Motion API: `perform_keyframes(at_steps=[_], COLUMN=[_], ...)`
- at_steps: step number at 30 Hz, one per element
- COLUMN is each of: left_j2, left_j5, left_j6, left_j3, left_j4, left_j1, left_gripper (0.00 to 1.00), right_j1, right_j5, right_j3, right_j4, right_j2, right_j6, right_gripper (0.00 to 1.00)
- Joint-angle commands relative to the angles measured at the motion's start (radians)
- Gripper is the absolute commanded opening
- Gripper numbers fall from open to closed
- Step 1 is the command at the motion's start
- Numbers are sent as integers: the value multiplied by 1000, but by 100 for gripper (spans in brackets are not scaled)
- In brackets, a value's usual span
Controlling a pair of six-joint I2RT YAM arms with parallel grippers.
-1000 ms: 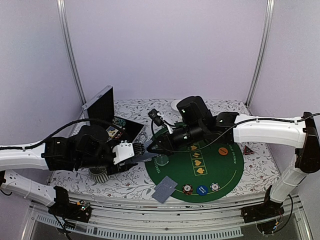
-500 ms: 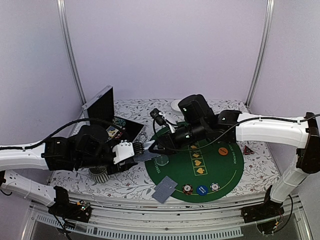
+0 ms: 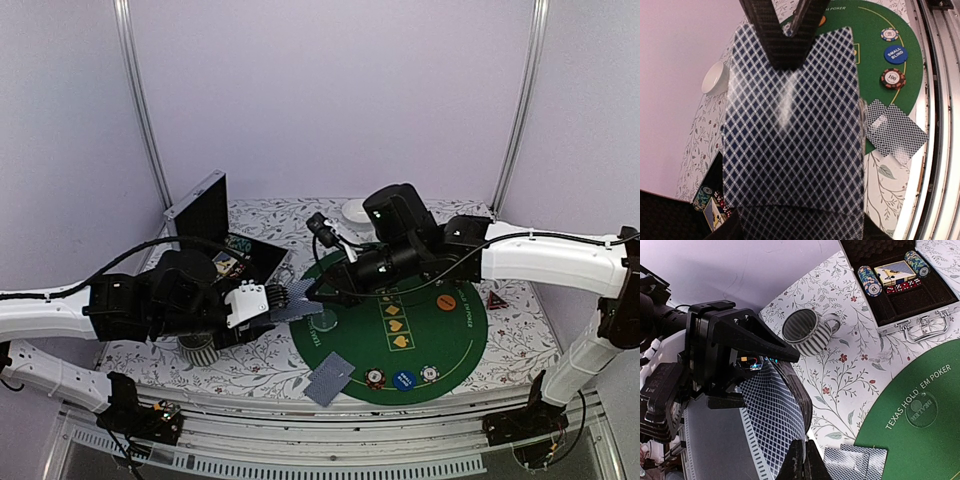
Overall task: Distribute texas hold em gaming equipment
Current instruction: Pick up the poker card from the face-down deck piles, then flop the poker card in the community card area.
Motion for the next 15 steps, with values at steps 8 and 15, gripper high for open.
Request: perform_keyframes(at_steps=[8,15], left_j2=[-10,-6], left_j5=[-6,-10], left_j6=[-2,-2], left_j3=[-4,-3], left_j4=[13,12], left_j1=[9,10], left_gripper=[53,53], right_j1=[-7,-52], right_j5=[120,519], right_j3=[67,27], right_j4=[-159,-500], right_j2=[-170,-299], right_j6=[6,92], right_gripper=[2,2])
